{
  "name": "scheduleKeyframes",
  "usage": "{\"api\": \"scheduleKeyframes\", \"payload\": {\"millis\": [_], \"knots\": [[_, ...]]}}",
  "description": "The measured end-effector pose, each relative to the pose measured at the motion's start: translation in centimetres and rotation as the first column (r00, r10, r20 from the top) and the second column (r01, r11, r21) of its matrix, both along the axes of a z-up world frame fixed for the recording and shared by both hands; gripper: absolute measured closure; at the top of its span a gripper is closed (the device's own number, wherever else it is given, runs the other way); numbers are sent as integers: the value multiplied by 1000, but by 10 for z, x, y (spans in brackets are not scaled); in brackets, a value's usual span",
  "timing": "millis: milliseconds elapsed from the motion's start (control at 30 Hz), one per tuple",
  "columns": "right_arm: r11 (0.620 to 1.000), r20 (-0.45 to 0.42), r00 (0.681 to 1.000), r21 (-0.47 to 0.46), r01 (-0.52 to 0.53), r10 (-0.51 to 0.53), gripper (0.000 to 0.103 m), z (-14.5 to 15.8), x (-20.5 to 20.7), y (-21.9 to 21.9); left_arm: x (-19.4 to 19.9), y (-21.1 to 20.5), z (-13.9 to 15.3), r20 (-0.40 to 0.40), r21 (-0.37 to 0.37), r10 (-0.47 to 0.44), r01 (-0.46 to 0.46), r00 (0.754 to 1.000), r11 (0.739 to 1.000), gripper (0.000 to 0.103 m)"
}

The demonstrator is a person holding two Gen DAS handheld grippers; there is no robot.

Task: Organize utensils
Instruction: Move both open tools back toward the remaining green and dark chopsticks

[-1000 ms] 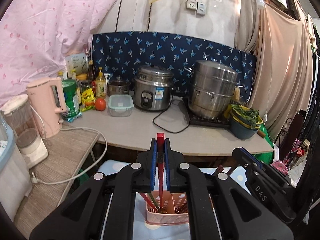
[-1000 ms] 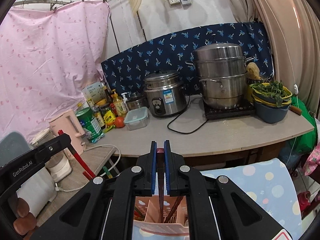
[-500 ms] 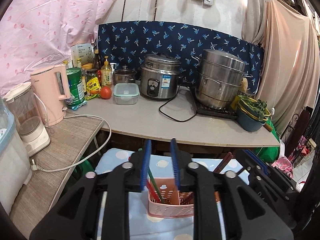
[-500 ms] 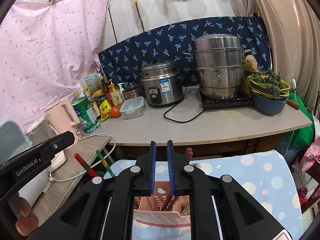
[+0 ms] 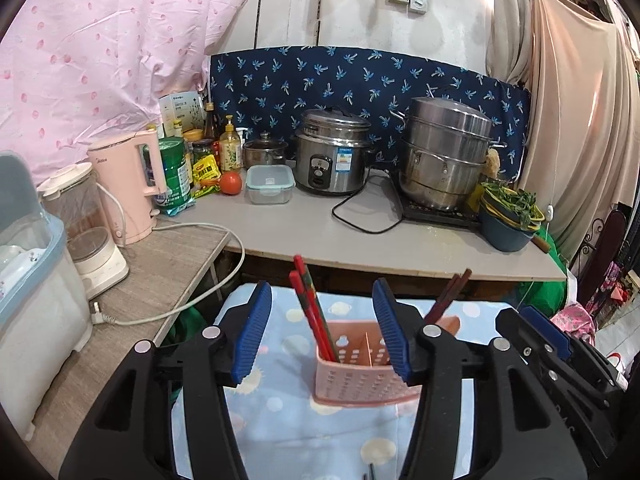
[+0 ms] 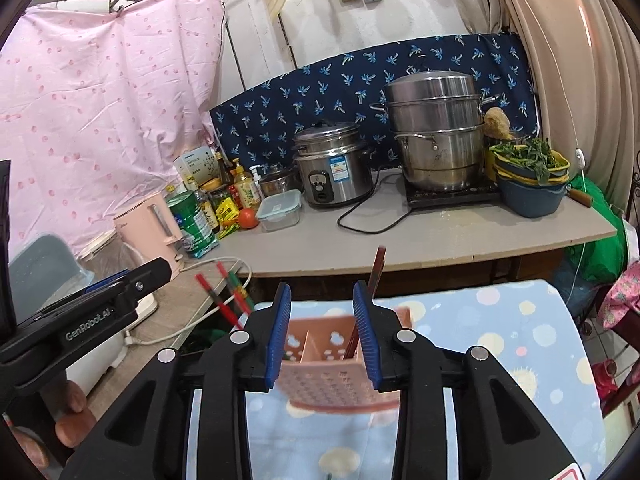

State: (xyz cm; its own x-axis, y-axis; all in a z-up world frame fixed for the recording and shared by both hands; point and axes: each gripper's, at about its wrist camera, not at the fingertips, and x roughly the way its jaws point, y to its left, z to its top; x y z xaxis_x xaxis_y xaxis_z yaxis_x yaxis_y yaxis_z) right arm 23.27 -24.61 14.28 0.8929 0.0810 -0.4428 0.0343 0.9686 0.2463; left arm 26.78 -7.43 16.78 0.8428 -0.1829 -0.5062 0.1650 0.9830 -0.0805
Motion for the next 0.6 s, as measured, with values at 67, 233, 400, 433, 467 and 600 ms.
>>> {"api": "scheduleKeyframes", "payload": {"millis": [67,233,400,433,467,600], "knots": [[1000,-11,1000,7,-10,10,71,-4,-13,3,-9,2,-2,-12,10,6,-6,1000,1000,53],[1000,-44,999,15,-27,28,71,-17,-50,13,-36,9,-15,-53,31,8,-7,999,1000,52],[999,-70,997,0,-39,39,71,-29,-83,24,-65,18,-27,-82,49,19,-15,996,999,50],[999,-73,997,-8,-41,40,71,-32,-89,27,-69,20,-29,-88,48,19,-15,996,999,50],[999,-78,996,-16,-42,41,71,-34,-95,28,-75,22,-32,-96,48,20,-16,995,999,50],[998,-109,993,-23,-54,51,71,-47,-118,36,-92,30,-43,-119,46,21,-16,993,999,49]]}}
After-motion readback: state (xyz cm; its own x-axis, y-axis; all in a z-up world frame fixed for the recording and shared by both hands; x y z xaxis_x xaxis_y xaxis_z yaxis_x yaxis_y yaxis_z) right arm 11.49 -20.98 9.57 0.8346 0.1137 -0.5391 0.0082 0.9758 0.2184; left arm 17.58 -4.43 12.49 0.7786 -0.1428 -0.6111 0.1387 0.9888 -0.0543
